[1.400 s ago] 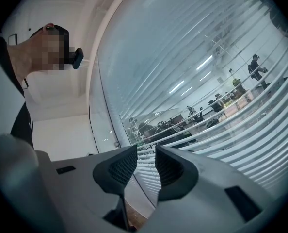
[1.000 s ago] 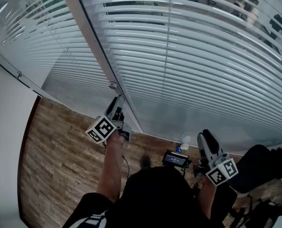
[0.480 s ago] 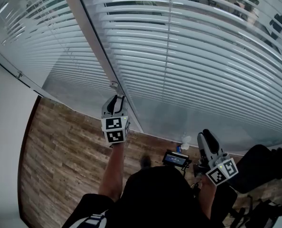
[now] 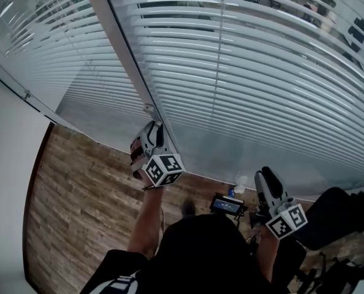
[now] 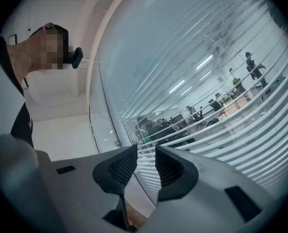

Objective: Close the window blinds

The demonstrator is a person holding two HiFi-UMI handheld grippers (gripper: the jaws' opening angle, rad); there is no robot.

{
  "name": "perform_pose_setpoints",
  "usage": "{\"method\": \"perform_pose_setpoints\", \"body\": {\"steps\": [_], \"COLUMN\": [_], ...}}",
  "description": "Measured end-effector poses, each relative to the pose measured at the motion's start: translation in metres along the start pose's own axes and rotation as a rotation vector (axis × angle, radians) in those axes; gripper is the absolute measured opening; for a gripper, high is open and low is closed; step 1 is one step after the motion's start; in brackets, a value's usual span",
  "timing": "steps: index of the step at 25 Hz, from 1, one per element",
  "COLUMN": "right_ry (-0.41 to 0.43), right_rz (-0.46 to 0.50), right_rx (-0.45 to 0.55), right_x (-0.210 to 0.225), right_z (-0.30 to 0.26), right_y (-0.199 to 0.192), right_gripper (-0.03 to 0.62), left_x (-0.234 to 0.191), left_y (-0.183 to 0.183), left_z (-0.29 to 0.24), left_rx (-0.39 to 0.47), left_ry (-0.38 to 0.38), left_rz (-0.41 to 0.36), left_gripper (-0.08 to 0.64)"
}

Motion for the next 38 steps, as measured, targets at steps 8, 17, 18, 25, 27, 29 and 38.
{"method": "perform_pose_setpoints", "body": {"steps": [8,17,18,25,27,29,38], "right_ry": [-0.005,0.000,-0.002,-0.003,-0.004,-0.004,0.007], "right_rz": [0.002,0.008,0.008,0.005,0.003,0.000,-0.002], "right_rx": [0.000,0.004,0.005,0.004,0.003,0.001,0.000], "right_x": [0.003,0.001,0.001,0.001,0.001,0.002,0.003], "right_z": [0.001,0.002,0.002,0.004,0.005,0.006,0.003], "right_y": [0.000,0.003,0.003,0.002,0.002,0.001,0.000], "right_gripper": [0.118,0.118,0.118,0.118,0.118,0.118,0.118], "left_x": [-0.018,-0.016,-0.016,-0.011,-0.010,-0.009,0.001], "left_y": [-0.021,-0.020,-0.019,-0.012,-0.011,-0.009,-0.003], "left_z": [0.002,-0.001,-0.001,0.001,0.001,0.001,0.001], "left_rx": [0.177,0.160,0.151,0.086,0.069,0.054,-0.024], "left_ry": [-0.301,-0.288,-0.279,-0.192,-0.159,-0.131,-0.005], "left_rz": [1.091,1.056,1.015,0.656,0.541,0.439,0.004], "left_gripper": [0.209,0.139,0.138,0.137,0.137,0.137,0.137]}}
Point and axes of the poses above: the fingertips, and each gripper's own axes: z backward along the fingers, x to its right, y out of its top, the point moved 5 cm from there along z, backward along the fingers, and after that the axes turned 1 degree about x, right-handed, at the moved point
